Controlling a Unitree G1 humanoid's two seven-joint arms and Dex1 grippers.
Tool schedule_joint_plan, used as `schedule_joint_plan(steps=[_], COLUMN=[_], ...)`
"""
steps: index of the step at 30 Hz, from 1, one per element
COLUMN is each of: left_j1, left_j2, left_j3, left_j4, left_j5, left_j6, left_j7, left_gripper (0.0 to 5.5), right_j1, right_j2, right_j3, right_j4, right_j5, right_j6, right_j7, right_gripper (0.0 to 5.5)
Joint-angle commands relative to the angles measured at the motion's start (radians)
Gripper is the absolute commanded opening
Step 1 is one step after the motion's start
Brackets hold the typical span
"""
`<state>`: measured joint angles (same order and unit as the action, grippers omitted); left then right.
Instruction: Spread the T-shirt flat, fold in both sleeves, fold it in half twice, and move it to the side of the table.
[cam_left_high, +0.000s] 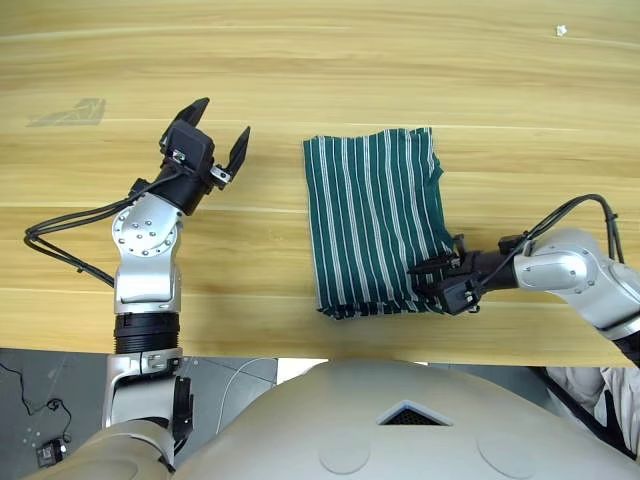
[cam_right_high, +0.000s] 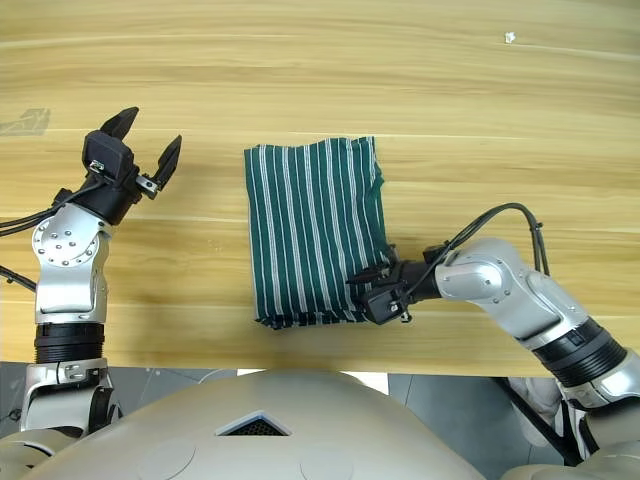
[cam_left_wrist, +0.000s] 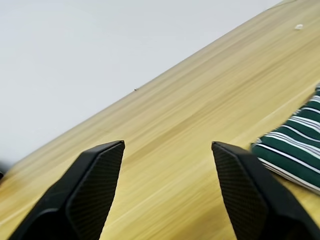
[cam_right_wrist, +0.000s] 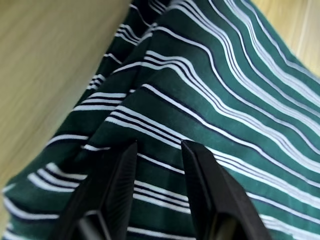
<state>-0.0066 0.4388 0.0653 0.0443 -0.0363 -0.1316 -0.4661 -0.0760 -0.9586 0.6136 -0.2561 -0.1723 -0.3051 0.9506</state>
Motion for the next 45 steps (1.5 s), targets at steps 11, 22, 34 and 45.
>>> schedule_joint_plan(steps=[11, 22, 34, 45], left_j1=[0.006, 0.300, 0.414, 0.289], left_j2=[0.017, 0.223, 0.382, 0.398], left_j3=[-0.019, 0.006, -0.099, -0.262], left_j4=[0.003, -0.203, -0.188, -0.100], left_j5=[0.004, 0.146, 0.449, 0.654], left_j6=[-0.007, -0.261, -0.561, -0.669], left_j7=[-0.011, -0.111, -0.132, -0.080], left_gripper=[3.23, 3.87, 4.53, 4.53], right_j1=[0.016, 0.200, 0.308, 0.251], right_j2=[0.155, 0.149, 0.120, 0.086], right_j3=[-0.153, -0.441, -0.497, -0.410], right_j4=[-0.055, 0.025, 0.335, 0.510], right_j5=[0.085, 0.173, -0.170, -0.425], right_j6=[0.088, -0.034, -0.687, -0.895], right_j7=[-0.040, -0.154, -0.325, -0.457], right_gripper=[1.63, 1.63, 2.24, 2.24])
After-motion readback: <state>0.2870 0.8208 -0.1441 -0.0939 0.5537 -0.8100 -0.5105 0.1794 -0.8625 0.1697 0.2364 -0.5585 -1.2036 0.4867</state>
